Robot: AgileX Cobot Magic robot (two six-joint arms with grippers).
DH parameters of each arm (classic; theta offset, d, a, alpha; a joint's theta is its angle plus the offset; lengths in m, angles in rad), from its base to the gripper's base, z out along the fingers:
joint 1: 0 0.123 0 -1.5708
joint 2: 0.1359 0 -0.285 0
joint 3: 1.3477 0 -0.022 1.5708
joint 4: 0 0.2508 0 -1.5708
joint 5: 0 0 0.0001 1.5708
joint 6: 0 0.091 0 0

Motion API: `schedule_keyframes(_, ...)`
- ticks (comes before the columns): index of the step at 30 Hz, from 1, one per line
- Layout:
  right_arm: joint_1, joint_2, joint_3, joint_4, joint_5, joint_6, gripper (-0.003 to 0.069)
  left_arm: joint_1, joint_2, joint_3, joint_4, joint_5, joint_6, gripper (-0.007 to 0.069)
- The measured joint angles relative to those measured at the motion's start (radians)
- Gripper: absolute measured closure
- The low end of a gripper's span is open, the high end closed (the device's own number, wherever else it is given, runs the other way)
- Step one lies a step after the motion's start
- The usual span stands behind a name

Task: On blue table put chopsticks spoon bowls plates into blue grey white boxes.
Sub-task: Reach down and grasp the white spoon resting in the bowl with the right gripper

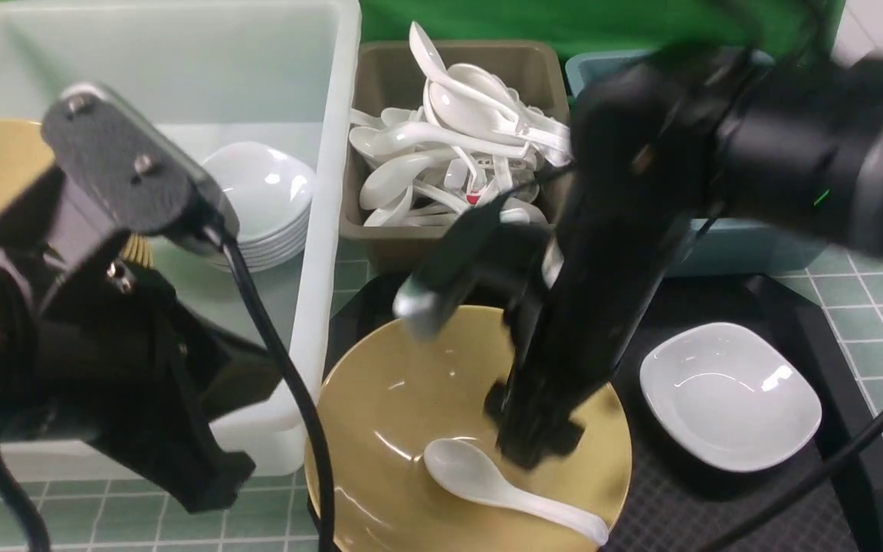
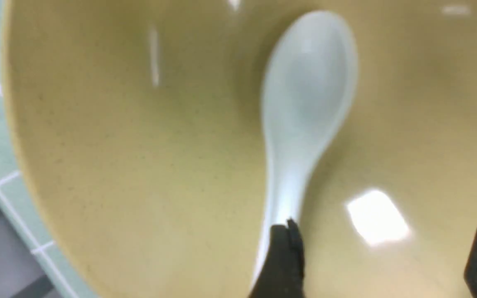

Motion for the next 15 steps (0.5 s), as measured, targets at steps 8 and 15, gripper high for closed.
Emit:
schedule_keyframes(8,0.042,0.123,0.000,-0.012,-0.025,0.000,0.0082,0.000,0.000,0.020,0.000,-0.046,0.000,0.0636)
schedule_keyframes(15,0.045,0.176,0.000,-0.014,0.008,0.001,0.0235,0.000,0.005,0.050,0.000,-0.135,-0.002,0.0636)
